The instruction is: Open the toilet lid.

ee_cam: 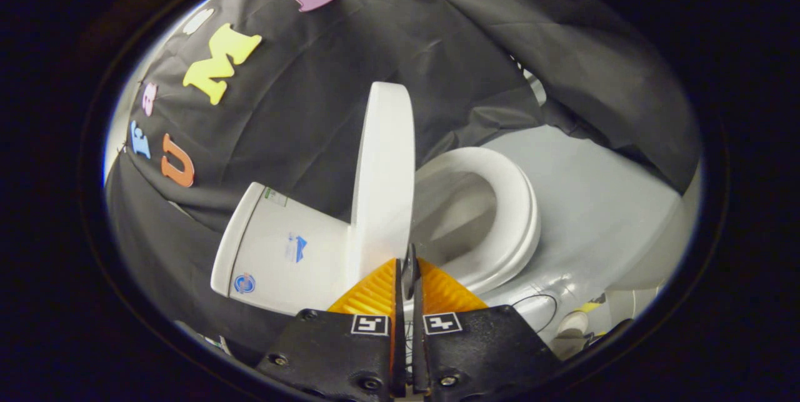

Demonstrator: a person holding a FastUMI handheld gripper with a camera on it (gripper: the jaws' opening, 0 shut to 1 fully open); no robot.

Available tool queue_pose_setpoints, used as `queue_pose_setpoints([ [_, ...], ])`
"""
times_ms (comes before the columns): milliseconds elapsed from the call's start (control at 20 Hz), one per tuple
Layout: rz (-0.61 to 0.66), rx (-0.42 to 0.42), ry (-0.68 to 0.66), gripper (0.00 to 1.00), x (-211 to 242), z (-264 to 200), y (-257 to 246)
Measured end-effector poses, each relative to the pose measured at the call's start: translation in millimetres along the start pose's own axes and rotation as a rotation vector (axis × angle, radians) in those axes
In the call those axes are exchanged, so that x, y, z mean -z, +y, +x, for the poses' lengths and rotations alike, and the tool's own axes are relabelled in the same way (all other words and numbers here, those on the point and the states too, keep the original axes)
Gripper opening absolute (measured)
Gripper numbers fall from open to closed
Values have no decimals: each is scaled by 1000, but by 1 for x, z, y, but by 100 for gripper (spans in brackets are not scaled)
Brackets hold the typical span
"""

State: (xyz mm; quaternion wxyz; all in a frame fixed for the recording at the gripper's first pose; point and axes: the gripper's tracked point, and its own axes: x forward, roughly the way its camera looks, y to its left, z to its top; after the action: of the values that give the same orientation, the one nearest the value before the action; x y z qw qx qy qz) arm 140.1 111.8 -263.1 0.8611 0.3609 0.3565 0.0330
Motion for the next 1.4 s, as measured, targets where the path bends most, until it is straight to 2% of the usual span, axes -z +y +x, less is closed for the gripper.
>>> queue_pose_setpoints([
  [1400, -172, -8, -13, 7, -2, -17, 70],
])
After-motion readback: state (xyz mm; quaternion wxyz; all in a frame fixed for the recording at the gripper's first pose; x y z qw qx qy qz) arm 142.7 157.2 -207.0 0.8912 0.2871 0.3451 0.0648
